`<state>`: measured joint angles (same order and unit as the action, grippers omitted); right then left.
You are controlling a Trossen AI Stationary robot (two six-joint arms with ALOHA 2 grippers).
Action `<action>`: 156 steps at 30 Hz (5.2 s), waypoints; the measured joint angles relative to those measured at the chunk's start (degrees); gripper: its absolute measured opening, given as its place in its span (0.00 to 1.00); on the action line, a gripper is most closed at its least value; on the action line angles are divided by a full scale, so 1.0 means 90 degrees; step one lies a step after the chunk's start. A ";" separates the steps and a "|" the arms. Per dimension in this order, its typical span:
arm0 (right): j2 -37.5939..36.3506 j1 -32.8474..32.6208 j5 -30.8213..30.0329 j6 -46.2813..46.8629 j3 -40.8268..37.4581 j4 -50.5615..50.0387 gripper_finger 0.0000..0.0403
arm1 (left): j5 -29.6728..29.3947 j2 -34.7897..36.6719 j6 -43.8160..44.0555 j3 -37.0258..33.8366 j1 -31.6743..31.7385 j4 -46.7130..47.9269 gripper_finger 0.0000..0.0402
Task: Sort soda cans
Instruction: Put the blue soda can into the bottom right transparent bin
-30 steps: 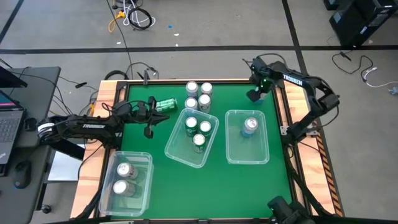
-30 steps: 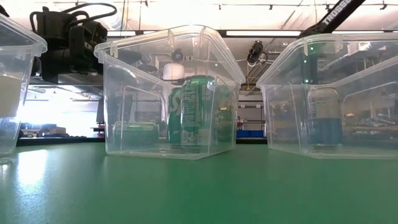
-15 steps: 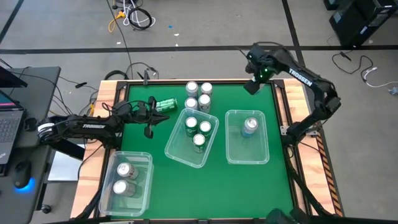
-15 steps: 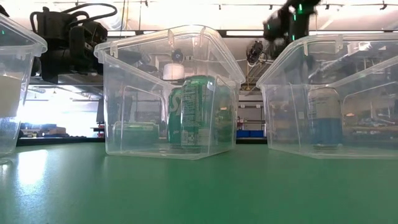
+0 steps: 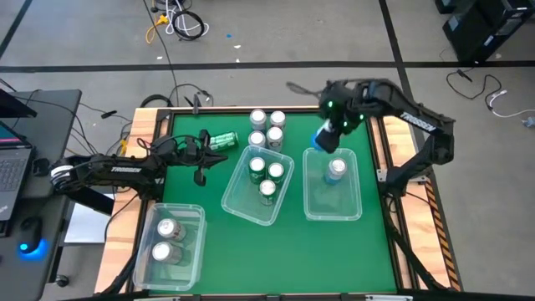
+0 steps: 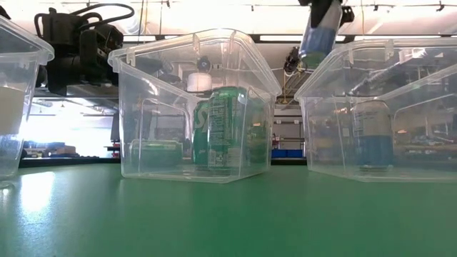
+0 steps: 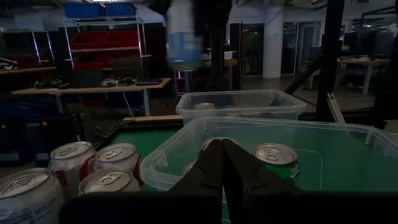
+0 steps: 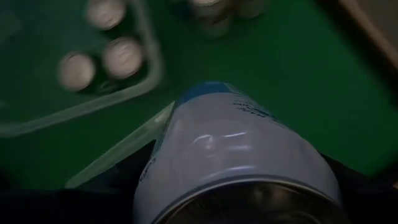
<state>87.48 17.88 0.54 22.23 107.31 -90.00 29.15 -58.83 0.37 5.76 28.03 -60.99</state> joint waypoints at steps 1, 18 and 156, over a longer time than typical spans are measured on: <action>0.0000 -0.0190 0.0084 0.0132 -0.0030 -0.0004 0.71 | -0.0002 0.0000 0.0007 0.0000 0.0000 0.0002 0.01; -0.0007 -0.2916 -0.0152 0.1245 -0.0546 0.0009 0.71 | -0.0002 0.0000 0.0011 0.0000 0.0000 0.0002 0.01; 0.3425 0.0047 -0.0365 -0.1597 -0.0086 0.5468 0.83 | 0.0301 0.0152 -0.0659 0.2579 0.0471 0.4871 0.01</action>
<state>118.31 18.30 -2.74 7.86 106.53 -40.79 31.86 -57.46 -5.56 28.97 32.27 -17.15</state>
